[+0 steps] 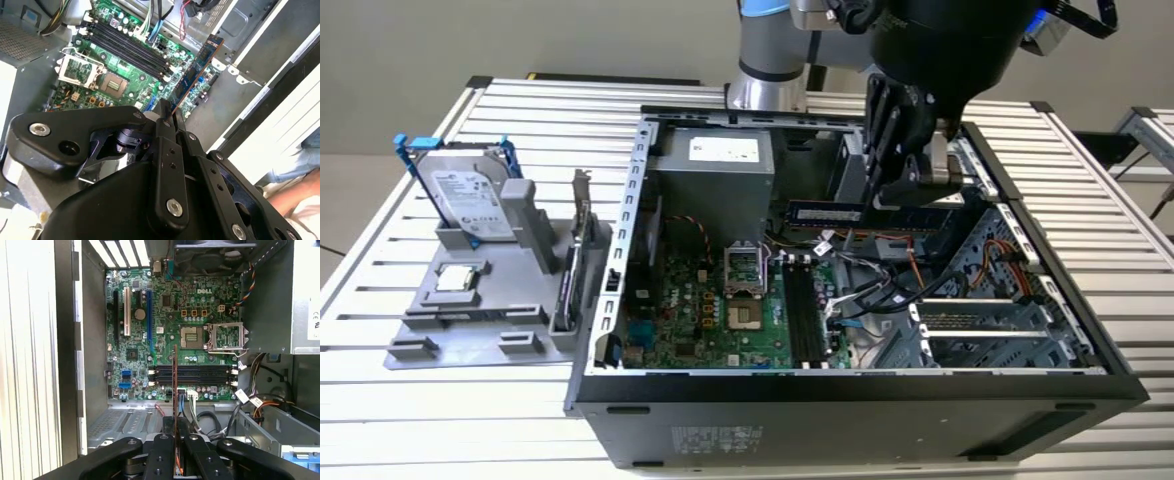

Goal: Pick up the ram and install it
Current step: 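Insert the ram into the slot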

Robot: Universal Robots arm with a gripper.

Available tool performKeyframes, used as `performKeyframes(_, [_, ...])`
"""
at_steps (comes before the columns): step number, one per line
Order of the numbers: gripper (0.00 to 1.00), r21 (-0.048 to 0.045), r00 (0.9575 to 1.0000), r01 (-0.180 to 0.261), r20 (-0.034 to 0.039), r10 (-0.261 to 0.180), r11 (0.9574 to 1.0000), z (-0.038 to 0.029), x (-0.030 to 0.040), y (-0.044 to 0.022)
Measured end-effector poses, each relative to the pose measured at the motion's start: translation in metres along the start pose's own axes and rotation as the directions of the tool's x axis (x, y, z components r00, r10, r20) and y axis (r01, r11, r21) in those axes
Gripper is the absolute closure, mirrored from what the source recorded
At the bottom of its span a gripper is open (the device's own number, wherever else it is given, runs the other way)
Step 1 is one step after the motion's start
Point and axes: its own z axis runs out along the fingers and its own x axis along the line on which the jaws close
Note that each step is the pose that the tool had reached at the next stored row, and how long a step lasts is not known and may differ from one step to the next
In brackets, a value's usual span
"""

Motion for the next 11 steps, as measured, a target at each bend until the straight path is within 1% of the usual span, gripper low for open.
performKeyframes(5, [1.0,-0.0019,0.9987,-0.051,-0.0003,0.051,0.9987,0.0003,0.0,0.0])
performKeyframes(11, [1.0,-0.0039,0.9947,-0.103,-0.0008,0.103,0.9947,0.0006,0.0,0.0])
